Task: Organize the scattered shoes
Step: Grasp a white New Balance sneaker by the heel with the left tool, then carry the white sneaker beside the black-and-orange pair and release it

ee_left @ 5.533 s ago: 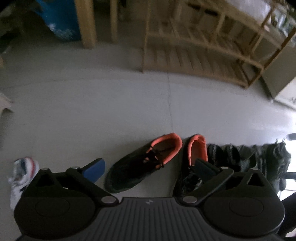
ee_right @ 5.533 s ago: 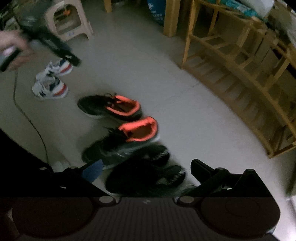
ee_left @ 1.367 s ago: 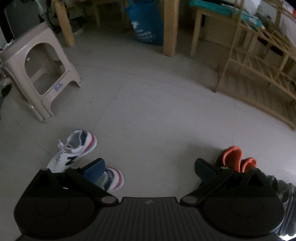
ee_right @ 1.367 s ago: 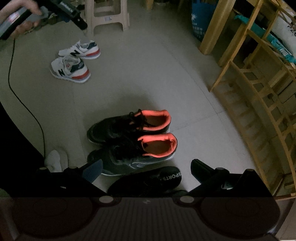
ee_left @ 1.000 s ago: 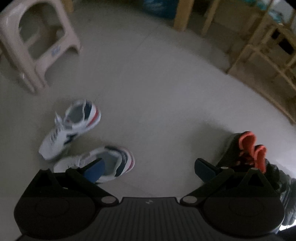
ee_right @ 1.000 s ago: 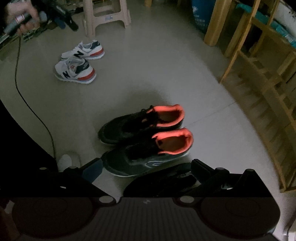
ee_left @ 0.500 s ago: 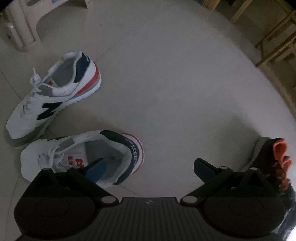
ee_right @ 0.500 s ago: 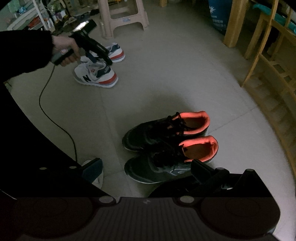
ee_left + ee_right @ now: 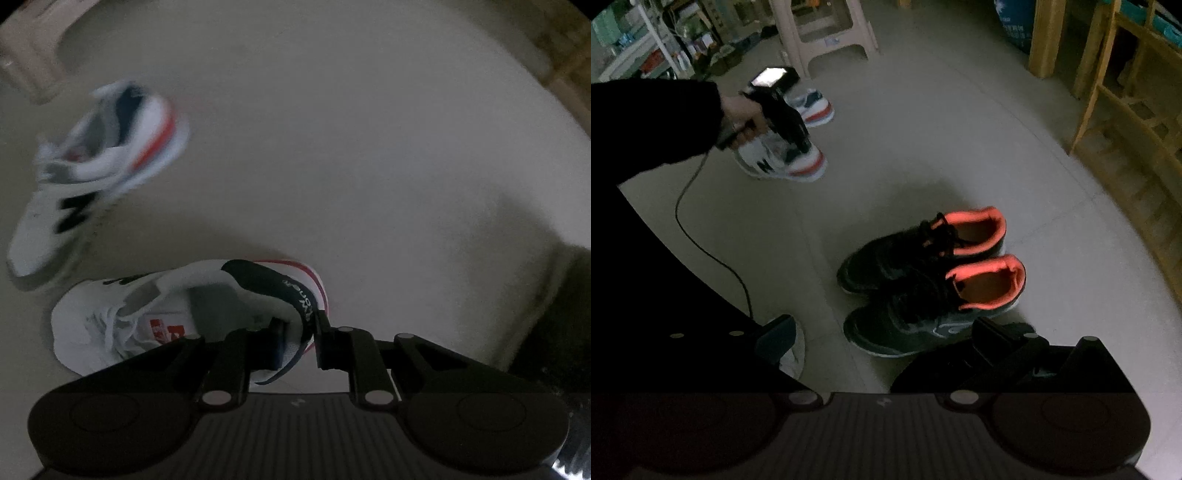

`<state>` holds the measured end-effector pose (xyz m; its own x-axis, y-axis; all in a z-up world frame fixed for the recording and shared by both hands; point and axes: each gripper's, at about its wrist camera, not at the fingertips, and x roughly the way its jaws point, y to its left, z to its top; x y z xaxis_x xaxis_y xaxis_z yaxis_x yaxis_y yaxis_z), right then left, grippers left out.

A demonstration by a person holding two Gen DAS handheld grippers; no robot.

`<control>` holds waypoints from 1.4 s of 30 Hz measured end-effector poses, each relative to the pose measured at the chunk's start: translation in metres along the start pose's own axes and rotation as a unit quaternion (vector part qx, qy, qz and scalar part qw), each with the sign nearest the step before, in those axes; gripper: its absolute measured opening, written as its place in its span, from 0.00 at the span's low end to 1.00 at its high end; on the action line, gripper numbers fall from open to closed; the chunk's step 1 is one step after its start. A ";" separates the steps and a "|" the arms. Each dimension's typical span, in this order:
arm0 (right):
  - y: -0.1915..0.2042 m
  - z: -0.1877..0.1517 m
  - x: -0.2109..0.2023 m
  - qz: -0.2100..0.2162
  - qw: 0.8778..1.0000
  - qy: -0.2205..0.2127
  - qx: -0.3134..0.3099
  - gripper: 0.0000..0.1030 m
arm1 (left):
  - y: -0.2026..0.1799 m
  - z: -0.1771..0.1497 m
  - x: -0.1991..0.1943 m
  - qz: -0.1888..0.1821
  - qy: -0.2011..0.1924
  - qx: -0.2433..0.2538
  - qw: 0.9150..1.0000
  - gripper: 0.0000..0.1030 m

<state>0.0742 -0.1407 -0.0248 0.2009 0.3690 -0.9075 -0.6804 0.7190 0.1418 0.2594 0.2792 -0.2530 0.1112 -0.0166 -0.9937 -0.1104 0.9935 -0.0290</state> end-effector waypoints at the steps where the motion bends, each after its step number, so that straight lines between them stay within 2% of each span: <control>1: 0.001 0.000 -0.003 0.001 1.000 -0.004 -0.002 1.00 | -0.013 -0.001 0.000 -0.003 -0.001 0.008 1.000 0.14; 4: 0.002 -0.001 -0.009 0.003 1.000 -0.012 -0.004 1.00 | -0.063 -0.004 -0.004 -0.017 -0.007 0.031 0.999 0.14; 11: 0.002 -0.005 -0.023 0.002 1.000 -0.026 -0.004 1.00 | -0.143 0.001 -0.011 -0.047 -0.012 0.064 0.997 0.15; 16: 0.000 -0.012 -0.031 0.000 1.000 -0.029 -0.003 1.00 | -0.173 0.004 -0.006 -0.055 -0.010 0.082 0.995 0.17; 18: -0.003 -0.014 -0.034 -0.001 1.000 -0.031 0.001 1.00 | -0.172 0.006 -0.004 -0.057 -0.007 0.078 0.995 0.20; 20: -0.004 -0.015 -0.037 -0.004 0.999 -0.034 0.003 1.00 | -0.169 0.008 -0.003 -0.053 -0.007 0.077 0.996 0.50; 21: -0.005 -0.015 -0.038 -0.006 0.999 -0.036 0.004 1.00 | -0.166 0.009 -0.004 -0.046 -0.011 0.079 0.996 0.73; 23: -0.007 -0.015 -0.040 -0.010 0.999 -0.038 0.007 1.00 | -0.160 0.008 -0.008 -0.034 -0.020 0.088 0.995 0.78; 25: -0.009 -0.016 -0.040 -0.012 0.999 -0.039 0.009 1.00 | -0.153 0.004 -0.014 -0.026 -0.024 0.094 0.995 0.87; 32: -0.015 -0.015 -0.029 -0.031 0.999 -0.034 0.016 1.00 | -0.118 -0.018 -0.051 -0.027 -0.046 0.095 0.994 0.94; 34: -0.020 -0.014 -0.021 -0.036 0.998 -0.026 0.043 1.00 | -0.108 -0.028 -0.064 -0.030 -0.050 0.096 0.994 0.95; 38: -0.028 -0.004 -0.010 -0.012 0.994 -0.024 0.102 1.00 | -0.083 -0.049 -0.094 -0.035 -0.060 0.089 0.994 0.96; 42: -0.016 0.016 -0.004 -0.003 0.995 -0.018 0.097 1.00 | -0.062 -0.065 -0.117 -0.036 -0.071 0.075 0.994 0.97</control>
<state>0.0958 -0.1440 -0.0169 0.2330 0.3826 -0.8940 -0.5314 0.8200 0.2125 0.1890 0.2125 -0.1417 0.2520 -0.0828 -0.9642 0.0503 0.9961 -0.0724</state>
